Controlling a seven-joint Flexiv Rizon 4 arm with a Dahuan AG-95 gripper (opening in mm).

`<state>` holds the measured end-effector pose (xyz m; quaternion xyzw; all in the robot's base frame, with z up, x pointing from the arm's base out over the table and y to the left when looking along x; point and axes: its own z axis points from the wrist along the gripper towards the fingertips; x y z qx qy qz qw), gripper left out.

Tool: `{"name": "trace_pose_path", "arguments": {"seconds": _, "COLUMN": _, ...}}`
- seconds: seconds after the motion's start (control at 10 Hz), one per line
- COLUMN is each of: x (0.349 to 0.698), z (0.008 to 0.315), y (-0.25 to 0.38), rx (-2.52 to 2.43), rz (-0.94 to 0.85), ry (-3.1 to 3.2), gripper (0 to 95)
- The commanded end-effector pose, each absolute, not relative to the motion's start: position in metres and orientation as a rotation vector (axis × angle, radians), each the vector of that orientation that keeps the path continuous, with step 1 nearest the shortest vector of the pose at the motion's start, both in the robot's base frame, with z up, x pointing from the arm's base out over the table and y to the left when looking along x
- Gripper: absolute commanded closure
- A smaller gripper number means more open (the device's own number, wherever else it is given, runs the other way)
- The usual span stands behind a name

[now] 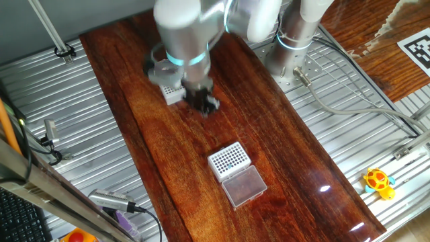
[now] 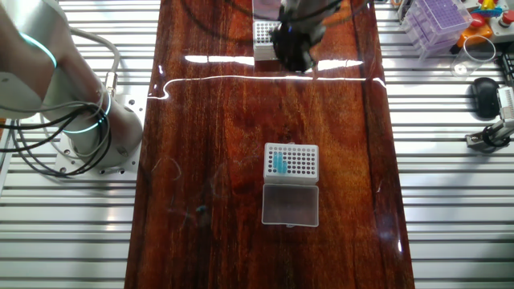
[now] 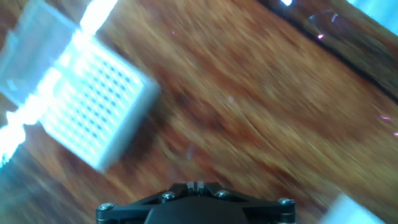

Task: Transfer all medium pipette tips from one holder to another

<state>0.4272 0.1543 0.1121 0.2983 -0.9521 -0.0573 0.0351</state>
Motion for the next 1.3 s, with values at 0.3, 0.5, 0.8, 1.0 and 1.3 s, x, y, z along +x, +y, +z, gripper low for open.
{"name": "trace_pose_path", "arguments": {"seconds": 0.3, "x": 0.429, "z": 0.102, "y": 0.274, "rx": 0.619, "rz": 0.012, "ry": -3.057, "gripper": 95.0}}
{"name": "trace_pose_path", "arguments": {"seconds": 0.5, "x": 0.429, "z": 0.102, "y": 0.274, "rx": 0.791, "rz": -0.009, "ry": -3.001, "gripper": 95.0}}
{"name": "trace_pose_path", "arguments": {"seconds": 0.8, "x": 0.427, "z": 0.101, "y": 0.279, "rx": 0.915, "rz": -0.087, "ry": -2.973, "gripper": 76.0}}
{"name": "trace_pose_path", "arguments": {"seconds": 1.0, "x": 0.430, "z": 0.094, "y": 0.305, "rx": 0.864, "rz": -0.105, "ry": -2.998, "gripper": 57.0}}
{"name": "trace_pose_path", "arguments": {"seconds": 1.3, "x": 0.431, "z": 0.092, "y": 0.308, "rx": 0.862, "rz": -0.106, "ry": -2.998, "gripper": 57.0}}
